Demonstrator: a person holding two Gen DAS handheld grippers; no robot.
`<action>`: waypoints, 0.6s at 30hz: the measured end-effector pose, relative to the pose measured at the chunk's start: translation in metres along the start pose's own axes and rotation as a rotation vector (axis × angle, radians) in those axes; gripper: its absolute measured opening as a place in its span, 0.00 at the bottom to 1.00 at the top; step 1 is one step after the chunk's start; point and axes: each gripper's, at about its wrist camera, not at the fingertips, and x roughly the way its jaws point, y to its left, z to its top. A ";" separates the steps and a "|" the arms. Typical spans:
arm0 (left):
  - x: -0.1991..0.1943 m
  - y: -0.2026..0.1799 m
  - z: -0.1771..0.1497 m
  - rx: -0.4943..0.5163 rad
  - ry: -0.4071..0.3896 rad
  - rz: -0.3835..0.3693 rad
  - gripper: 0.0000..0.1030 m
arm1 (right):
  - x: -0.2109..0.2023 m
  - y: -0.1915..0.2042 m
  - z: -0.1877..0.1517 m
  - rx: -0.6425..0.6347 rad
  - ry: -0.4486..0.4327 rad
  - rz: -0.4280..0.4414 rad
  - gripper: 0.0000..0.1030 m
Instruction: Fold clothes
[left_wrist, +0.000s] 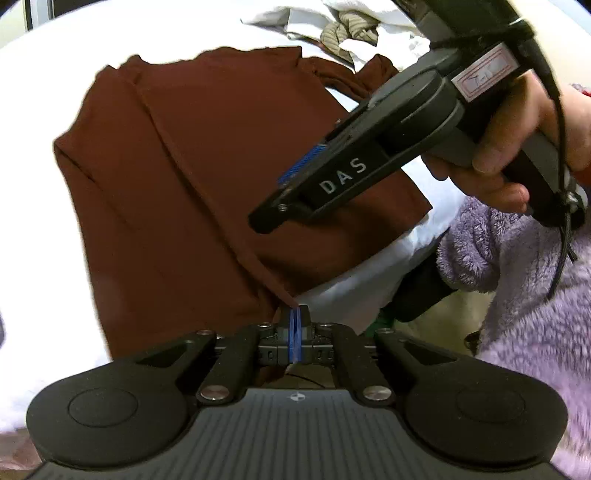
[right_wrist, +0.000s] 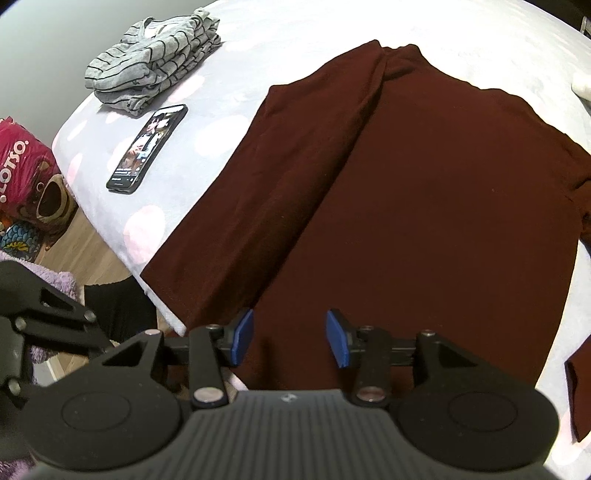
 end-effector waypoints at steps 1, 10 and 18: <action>0.004 0.000 0.000 -0.008 0.008 -0.007 0.00 | 0.001 0.000 0.000 -0.001 0.001 0.001 0.47; 0.012 -0.009 -0.006 -0.003 0.027 -0.048 0.02 | 0.005 -0.002 -0.001 0.008 0.015 0.000 0.47; -0.009 0.000 -0.008 -0.041 -0.009 -0.020 0.23 | 0.011 -0.005 -0.001 0.068 0.030 0.068 0.46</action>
